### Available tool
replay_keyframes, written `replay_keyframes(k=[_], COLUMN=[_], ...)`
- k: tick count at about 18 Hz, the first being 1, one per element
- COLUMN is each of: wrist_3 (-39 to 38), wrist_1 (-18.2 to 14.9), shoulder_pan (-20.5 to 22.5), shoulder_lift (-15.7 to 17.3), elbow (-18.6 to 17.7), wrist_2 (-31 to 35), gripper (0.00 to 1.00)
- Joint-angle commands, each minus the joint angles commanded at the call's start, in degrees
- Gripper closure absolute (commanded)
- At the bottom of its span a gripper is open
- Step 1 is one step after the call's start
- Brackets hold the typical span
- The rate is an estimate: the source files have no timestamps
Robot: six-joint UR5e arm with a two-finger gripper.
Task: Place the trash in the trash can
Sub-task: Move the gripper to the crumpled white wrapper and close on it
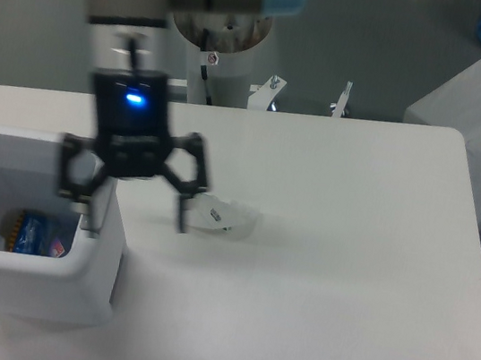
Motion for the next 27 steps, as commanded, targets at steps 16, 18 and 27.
replay_keyframes(k=[16,18,27], wrist_3=[47.95,57.35,85.06], wrist_1=[-7.64,-7.65,-7.56], shoulder_pan=[6.24,6.95,8.45], shoulder_lift=[4.22,3.96,0.71], elbow=[-20.92,-22.76,-24.70], wrist_2=[0.70,0.97,0.88], gripper=[0.03,0.03,0.03])
